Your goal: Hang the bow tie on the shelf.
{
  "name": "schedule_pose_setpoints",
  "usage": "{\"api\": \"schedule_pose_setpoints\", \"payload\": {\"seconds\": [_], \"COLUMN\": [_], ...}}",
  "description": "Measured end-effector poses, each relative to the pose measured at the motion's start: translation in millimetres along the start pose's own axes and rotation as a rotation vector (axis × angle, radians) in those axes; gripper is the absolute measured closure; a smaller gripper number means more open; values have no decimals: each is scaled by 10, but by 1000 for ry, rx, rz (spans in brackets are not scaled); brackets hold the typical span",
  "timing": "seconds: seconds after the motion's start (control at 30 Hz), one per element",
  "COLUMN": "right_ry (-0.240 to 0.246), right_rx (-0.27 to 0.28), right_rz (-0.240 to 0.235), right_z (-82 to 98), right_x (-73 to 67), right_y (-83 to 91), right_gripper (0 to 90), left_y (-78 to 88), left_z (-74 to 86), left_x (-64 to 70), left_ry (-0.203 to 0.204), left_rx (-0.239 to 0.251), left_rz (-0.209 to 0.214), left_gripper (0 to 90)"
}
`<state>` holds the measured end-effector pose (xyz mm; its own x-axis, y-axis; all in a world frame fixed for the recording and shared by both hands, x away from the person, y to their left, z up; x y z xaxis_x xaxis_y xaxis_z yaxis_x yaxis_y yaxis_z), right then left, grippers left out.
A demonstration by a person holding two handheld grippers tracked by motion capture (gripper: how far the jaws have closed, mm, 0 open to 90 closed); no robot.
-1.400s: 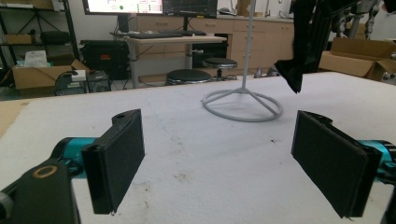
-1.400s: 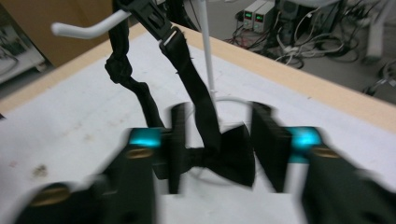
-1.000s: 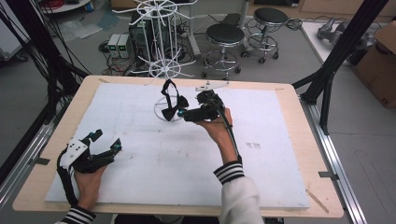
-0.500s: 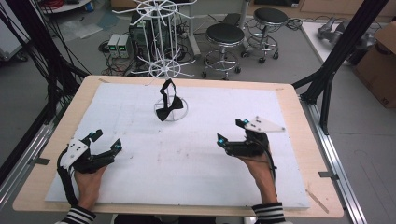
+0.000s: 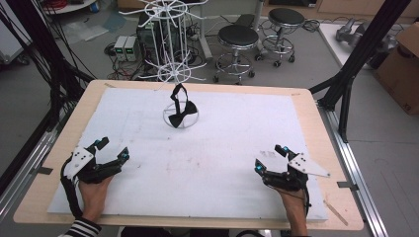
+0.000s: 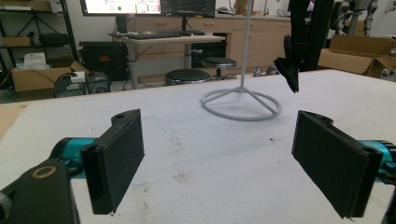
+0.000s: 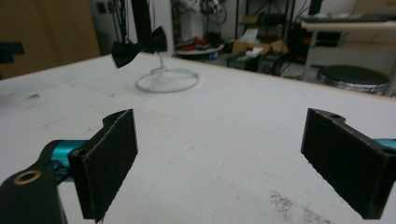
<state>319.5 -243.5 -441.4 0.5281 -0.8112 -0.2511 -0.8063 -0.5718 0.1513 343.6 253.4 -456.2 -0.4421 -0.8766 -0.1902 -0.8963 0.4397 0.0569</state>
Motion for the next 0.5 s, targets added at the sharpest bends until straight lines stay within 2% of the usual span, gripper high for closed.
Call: {"api": "schedule_pose_setpoints", "payload": {"seconds": [0.13, 0.2, 0.3, 0.5], "right_ry": [1, -16, 7, 19], "right_rx": [60, 56, 28, 37], "right_rz": [37, 39, 49, 60], "right_z": [41, 89, 162, 168], "right_x": [76, 108, 140, 129], "right_y": [57, 58, 34, 41], "right_gripper": [99, 99, 99, 99], "left_y": [-3, -2, -2, -2], "left_z": [-2, -2, -2, 0], "left_x": [6, 6, 6, 4], "left_ry": [-1, -2, -2, -3], "left_rx": [3, 2, 2, -2], "left_rz": [0, 0, 0, -3], "left_gripper": [171, 171, 171, 171]}}
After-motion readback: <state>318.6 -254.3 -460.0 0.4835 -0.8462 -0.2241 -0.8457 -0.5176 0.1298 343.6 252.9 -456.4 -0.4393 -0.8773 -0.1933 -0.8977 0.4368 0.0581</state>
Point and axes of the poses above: each handheld gripper's, and its own axes: y roughly backward along the jaws, z roughly out of its underside, x roughly to its right, the point moved 7 cm from there along -y, roughly forward along the jaws, and after that the axes turned 12 degrees about -y, right-handed, at the moved point
